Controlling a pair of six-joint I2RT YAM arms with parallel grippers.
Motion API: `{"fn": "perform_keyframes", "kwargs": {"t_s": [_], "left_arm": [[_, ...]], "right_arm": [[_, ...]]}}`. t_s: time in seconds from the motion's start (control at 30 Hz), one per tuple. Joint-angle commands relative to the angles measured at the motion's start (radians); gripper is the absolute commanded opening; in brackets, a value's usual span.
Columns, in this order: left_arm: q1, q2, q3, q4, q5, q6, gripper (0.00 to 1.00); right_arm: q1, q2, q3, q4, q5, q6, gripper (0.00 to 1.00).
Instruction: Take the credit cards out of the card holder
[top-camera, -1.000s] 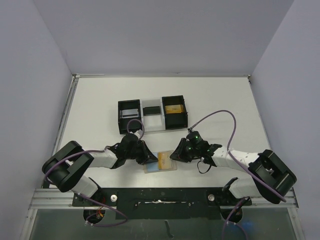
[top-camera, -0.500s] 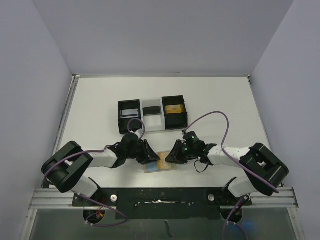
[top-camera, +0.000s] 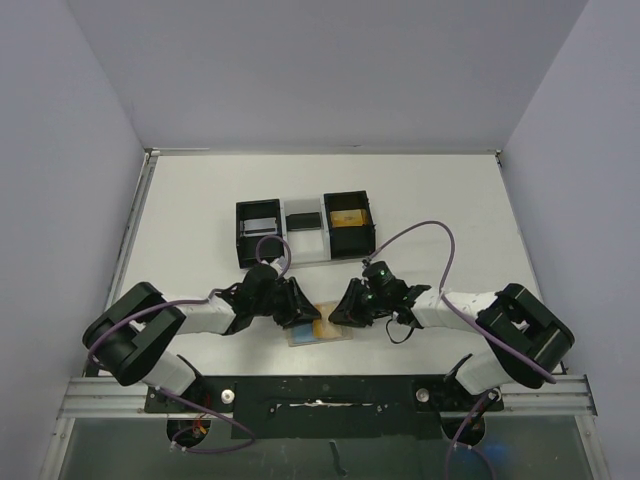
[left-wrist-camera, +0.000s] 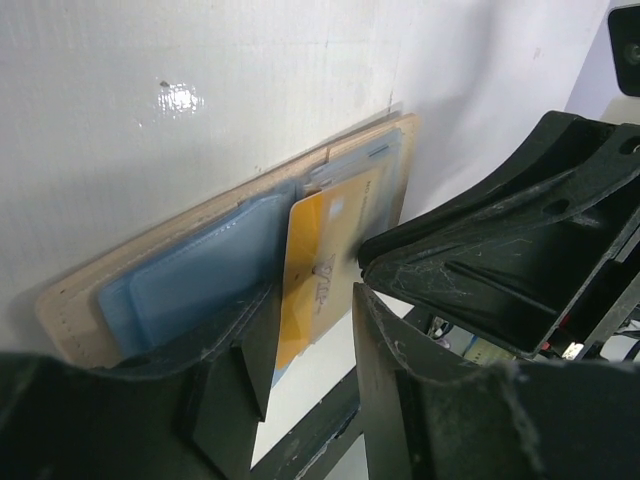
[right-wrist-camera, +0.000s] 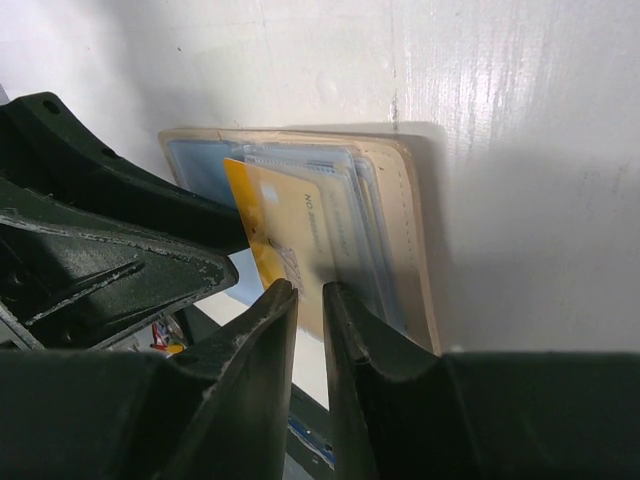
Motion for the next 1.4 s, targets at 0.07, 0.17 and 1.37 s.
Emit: {"fn": "perform_keyframes", "kwargs": {"t_s": [0.07, 0.17, 1.37], "left_arm": [[-0.008, 0.093, 0.001, 0.083, 0.016, -0.015, 0.33], [-0.011, 0.096, 0.0, 0.091, 0.014, -0.016, 0.28], [0.023, -0.04, -0.002, -0.031, -0.005, 0.037, 0.1]], "right_arm": [[0.016, 0.043, -0.028, -0.063, 0.088, 0.022, 0.2], [0.016, 0.037, -0.049, -0.014, 0.078, 0.03, 0.2], [0.032, -0.081, 0.002, 0.176, 0.006, -0.131, 0.26]]}}
